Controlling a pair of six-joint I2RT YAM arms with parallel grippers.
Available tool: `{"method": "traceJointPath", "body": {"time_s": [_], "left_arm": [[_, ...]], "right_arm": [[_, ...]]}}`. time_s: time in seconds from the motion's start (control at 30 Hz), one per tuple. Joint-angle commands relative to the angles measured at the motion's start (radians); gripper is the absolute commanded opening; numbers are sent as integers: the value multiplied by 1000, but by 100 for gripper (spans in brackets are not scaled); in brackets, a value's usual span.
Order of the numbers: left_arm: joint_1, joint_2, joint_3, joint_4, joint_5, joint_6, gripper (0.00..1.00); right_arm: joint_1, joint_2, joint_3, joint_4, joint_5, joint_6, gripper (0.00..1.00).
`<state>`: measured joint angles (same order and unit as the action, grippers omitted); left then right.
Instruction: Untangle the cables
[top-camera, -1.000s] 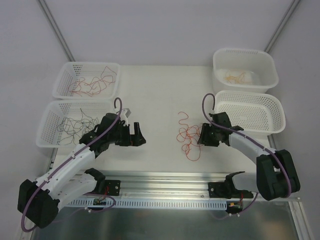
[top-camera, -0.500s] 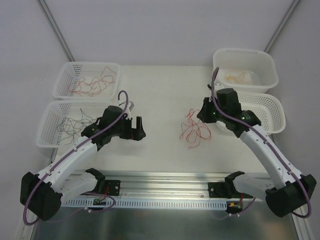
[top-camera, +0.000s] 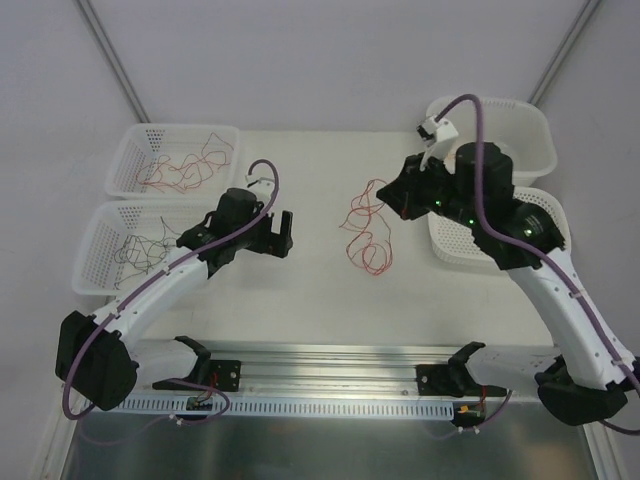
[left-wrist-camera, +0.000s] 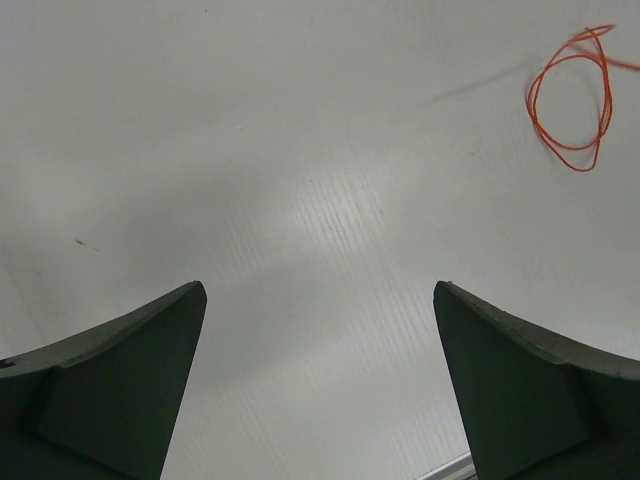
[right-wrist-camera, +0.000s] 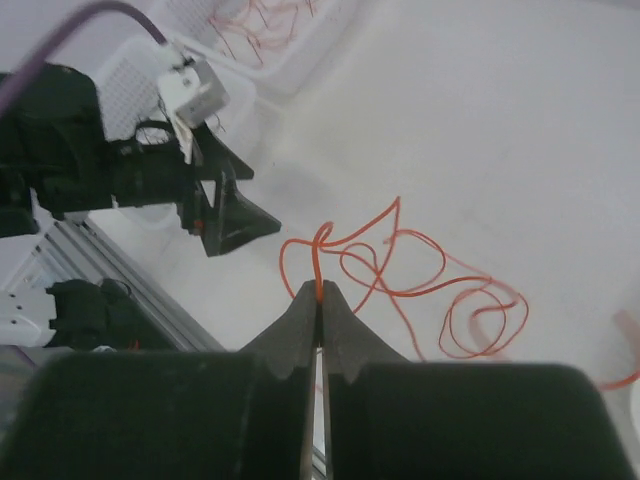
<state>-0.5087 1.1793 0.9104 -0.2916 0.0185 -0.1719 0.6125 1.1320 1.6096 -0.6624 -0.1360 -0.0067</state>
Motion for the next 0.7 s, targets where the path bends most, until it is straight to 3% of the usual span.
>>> {"method": "traceJointPath", "body": {"time_s": [0.0, 0.2, 0.37, 0.4, 0.53, 0.67], "left_arm": [[7, -21, -27, 42, -14, 31, 99], [7, -40, -38, 48, 0, 32, 99], [7, -37, -39, 55, 47, 20, 99], [7, -35, -41, 57, 55, 18, 99], [7, -27, -42, 62, 60, 15, 99], [7, -20, -42, 62, 77, 9, 99]], "right_arm": [[27, 67, -94, -22, 22, 34, 1], [52, 147, -275, 13, 59, 111, 1], [130, 227, -304, 14, 70, 139, 3], [147, 239, -303, 21, 59, 139, 6], [231, 279, -283, 20, 22, 91, 50], [225, 253, -300, -9, 165, 88, 57]]}}
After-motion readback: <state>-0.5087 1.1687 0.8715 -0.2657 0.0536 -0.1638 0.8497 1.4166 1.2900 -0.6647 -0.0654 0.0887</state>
